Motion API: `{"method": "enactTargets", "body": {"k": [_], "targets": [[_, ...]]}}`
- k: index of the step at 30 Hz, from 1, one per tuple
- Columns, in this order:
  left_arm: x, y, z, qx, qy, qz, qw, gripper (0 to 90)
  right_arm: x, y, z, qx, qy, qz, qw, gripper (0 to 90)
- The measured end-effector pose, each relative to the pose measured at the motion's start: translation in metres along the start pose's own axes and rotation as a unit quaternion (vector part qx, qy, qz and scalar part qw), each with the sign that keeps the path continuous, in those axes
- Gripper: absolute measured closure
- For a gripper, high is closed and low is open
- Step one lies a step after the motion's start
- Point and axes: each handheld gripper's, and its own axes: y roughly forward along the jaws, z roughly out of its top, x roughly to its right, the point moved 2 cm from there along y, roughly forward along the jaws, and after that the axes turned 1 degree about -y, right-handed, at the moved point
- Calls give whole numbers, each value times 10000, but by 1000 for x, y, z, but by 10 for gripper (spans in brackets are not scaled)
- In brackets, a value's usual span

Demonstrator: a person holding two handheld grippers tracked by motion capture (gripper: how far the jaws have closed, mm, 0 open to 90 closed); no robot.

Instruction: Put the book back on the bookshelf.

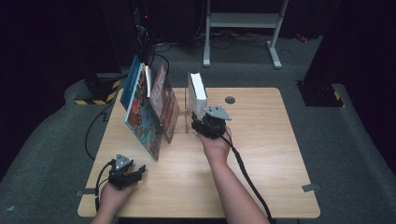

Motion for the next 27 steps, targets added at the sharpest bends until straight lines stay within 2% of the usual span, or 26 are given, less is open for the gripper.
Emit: {"method": "enactTargets", "body": {"k": [9, 13, 18, 23, 27], "targets": [[0, 0, 0, 2, 6, 5, 10000, 396, -4, -8, -17, -91, -27, 84, 9999, 305], [0, 0, 0, -7, 2, -12, 10000, 395, -6, -12, -27, -163, -175, 102, 9997, 307], [1, 0, 0, -8, -1, -5, 10000, 391, -4, -18, -40, -285, -210, 139, 9993, 310], [1, 1, 1, -7, 32, 22, 10000, 378, 3, -28, -58, -488, -288, 199, 9982, 344], [0, 1, 1, -22, 0, 10, 10000, 367, 15, -39, -76, -622, -278, 166, 9975, 343]]}}
